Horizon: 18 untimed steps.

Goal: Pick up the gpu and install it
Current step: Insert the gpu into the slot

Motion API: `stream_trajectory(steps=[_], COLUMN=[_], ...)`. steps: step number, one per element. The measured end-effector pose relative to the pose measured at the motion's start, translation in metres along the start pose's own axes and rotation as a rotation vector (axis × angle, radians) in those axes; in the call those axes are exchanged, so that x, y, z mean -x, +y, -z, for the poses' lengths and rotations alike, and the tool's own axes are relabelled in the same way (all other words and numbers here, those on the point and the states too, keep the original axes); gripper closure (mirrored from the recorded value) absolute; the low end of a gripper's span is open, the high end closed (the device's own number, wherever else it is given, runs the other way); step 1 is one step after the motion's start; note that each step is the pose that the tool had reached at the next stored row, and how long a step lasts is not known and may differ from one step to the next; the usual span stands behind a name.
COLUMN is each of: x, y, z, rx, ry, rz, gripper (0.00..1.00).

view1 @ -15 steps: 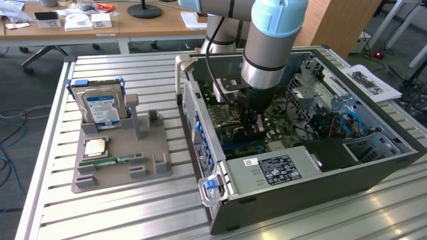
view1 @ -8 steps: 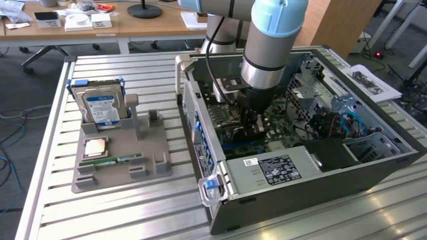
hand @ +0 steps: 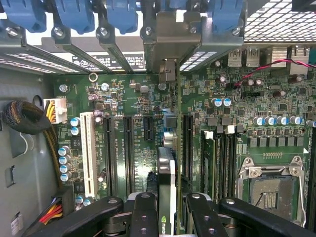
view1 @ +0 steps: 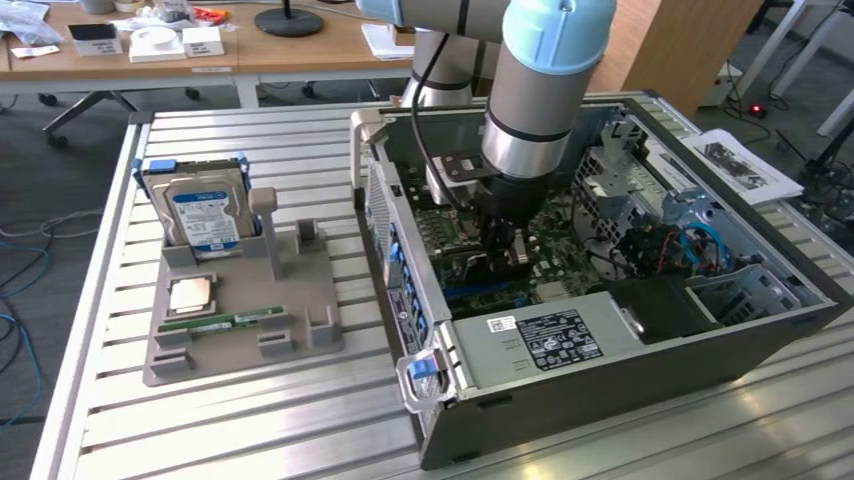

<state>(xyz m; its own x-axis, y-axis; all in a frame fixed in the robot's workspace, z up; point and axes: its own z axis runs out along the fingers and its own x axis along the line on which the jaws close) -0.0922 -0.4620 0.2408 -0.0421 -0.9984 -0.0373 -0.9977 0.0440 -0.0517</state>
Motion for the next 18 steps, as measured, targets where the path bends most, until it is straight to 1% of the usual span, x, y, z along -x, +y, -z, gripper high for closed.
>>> stream_trajectory(steps=[3,7,18], x=[0.0001,0.0,-0.0004], y=[-0.0001,0.0001,0.0037], z=[0.0009,0.0011,-0.0032], rx=[-0.0004,-0.0003,-0.0002], ry=[-0.0012,-0.0006,0.0], rz=[0.0,0.0,0.0], gripper=[0.73,0.73,0.73])
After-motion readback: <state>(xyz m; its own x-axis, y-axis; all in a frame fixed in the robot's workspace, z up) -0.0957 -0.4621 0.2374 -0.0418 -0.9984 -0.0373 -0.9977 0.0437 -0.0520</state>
